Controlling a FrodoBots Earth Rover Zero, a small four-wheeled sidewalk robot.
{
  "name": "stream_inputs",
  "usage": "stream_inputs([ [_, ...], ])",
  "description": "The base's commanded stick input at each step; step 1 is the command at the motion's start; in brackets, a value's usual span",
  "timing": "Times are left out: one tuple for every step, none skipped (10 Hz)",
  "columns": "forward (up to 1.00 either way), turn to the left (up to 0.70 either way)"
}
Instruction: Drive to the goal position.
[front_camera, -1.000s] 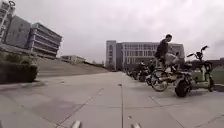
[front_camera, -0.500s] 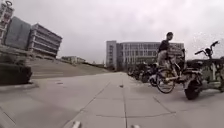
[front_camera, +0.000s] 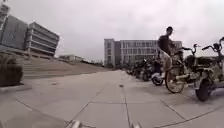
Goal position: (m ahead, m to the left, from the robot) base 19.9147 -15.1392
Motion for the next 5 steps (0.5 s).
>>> stream_inputs([
  [0.70, 0.00],
  [0.70, 0.00],
  [0.70, 0.00],
  [0.70, 0.00],
  [0.70, 0.00],
])
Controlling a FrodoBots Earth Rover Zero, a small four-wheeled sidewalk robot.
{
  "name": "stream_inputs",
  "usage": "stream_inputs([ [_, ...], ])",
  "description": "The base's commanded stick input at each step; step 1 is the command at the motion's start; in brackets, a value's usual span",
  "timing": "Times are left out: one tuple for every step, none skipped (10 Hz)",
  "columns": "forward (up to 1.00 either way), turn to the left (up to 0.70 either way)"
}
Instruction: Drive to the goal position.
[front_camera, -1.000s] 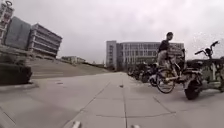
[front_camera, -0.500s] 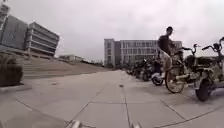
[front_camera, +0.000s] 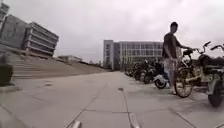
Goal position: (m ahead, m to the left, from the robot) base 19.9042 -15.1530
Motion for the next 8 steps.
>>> stream_inputs([
  [0.70, 0.00],
  [0.70, 0.01],
  [0.70, 0.05],
  [0.70, 0.10],
  [0.70, 0.29],
  [0.70, 0.02],
  [0.70, 0.01],
  [0.70, 0.00],
])
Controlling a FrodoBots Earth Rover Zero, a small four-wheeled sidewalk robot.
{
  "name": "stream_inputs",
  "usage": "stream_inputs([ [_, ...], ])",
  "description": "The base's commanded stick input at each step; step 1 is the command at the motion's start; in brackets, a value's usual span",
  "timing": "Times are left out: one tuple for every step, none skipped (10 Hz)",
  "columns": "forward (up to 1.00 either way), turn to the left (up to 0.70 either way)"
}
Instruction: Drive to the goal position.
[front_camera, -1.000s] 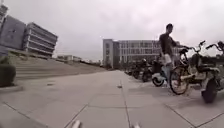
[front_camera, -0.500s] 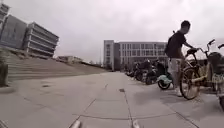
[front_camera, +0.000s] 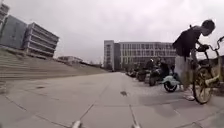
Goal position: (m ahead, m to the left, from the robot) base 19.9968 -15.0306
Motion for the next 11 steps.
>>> stream_inputs([
  [0.70, 0.00],
  [0.70, 0.00],
  [0.70, 0.00],
  [0.70, 0.00],
  [0.70, 0.00],
  [0.70, 0.00],
  [0.70, 0.00],
  [0.70, 0.00],
  [0.70, 0.00],
  [0.70, 0.00],
  [0.70, 0.00],
])
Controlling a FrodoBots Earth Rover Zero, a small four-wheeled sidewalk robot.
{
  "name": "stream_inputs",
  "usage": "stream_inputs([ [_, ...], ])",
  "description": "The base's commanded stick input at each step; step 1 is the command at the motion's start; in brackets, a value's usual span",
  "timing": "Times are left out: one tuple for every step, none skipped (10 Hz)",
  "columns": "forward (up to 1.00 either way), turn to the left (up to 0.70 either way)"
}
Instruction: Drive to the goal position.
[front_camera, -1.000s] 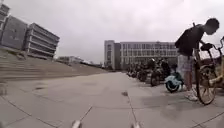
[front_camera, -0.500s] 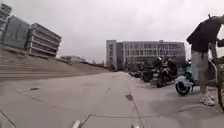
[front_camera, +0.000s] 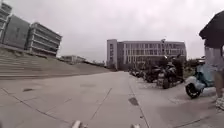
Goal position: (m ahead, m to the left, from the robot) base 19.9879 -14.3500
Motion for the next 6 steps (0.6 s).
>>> stream_inputs([
  [0.70, -0.13],
  [0.70, -0.34],
  [0.70, -0.30],
  [0.70, -0.21],
  [0.70, -0.07],
  [0.61, 0.00],
])
